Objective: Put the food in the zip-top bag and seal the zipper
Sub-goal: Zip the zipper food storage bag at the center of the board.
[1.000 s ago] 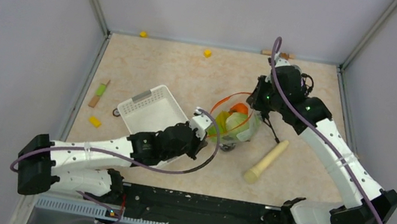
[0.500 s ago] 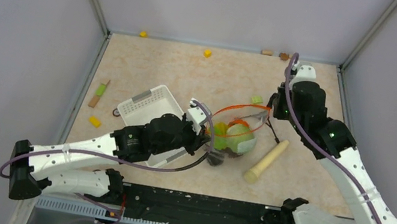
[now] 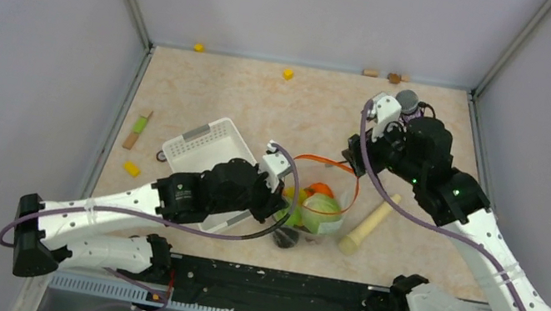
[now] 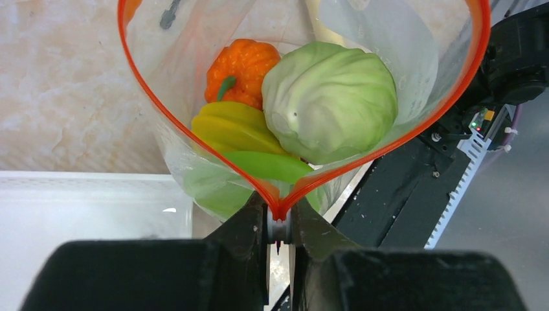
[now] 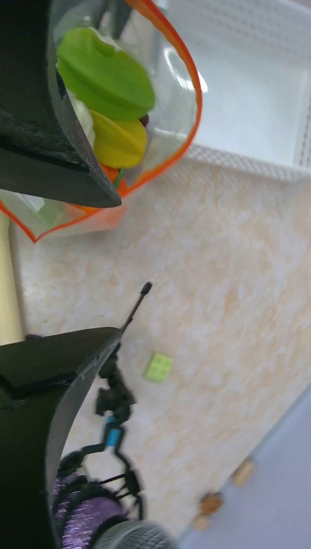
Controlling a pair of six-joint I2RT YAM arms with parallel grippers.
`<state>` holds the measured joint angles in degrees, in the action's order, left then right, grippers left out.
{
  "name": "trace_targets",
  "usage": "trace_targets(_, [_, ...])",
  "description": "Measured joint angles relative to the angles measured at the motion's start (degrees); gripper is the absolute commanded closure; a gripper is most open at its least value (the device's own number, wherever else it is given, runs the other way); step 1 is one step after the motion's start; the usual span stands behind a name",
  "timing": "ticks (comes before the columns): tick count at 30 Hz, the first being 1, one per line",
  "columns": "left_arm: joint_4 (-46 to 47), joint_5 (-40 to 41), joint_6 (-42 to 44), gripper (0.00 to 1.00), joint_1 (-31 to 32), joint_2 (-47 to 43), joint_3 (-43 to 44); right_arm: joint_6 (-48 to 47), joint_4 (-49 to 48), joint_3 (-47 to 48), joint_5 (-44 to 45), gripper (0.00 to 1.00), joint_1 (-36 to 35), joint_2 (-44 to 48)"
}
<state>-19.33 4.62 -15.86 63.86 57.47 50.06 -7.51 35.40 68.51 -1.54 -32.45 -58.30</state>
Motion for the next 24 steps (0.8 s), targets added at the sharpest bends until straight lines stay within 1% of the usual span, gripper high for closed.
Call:
trace_targets(2, [-1.11,-0.15,-0.52,1.0,0.0,-1.03,0.0,-5.97,-1.07,0.17,-8.09,0.28,-0.02,-0.17])
trace_targets(5, [-2.64,-0.11,-0.92,1.0,0.0,-2.64,0.0,-13.77,-1.25,1.46,-20.52,0.28,-0.02,-1.68])
trace_targets(8, [-3.78,-0.11,-1.22,1.0,0.0,-3.28,0.0,-18.78,-1.22,3.23,-33.18,0.28,-0.02,-4.42])
trace_targets(11, [-3.87,-0.11,-1.62,1.0,0.0,-3.37,0.0,-22.14,-0.59,3.52,-42.27,0.28,-0.22,-6.82])
trace_targets(15, [-3.89,0.42,-2.25,1.0,0.0,-3.32,0.0,-27.74,3.13,3.52,-48.76,0.28,-1.97,-9.07])
trace_targets(19, [-3.82,1.27,-3.1,1.0,0.0,-2.95,0.0,-30.62,6.05,3.52,-51.15,0.28,-7.17,-9.27])
trace_targets(21, [-3.78,1.84,-3.69,1.0,0.0,-2.78,0.0,-29.27,5.55,3.45,-50.71,0.27,-9.94,-9.22])
trace_targets(24, [-3.48,2.62,-4.24,1.0,0.0,-2.71,0.0,-23.87,0.96,1.73,-45.2,0.27,-14.29,-8.59])
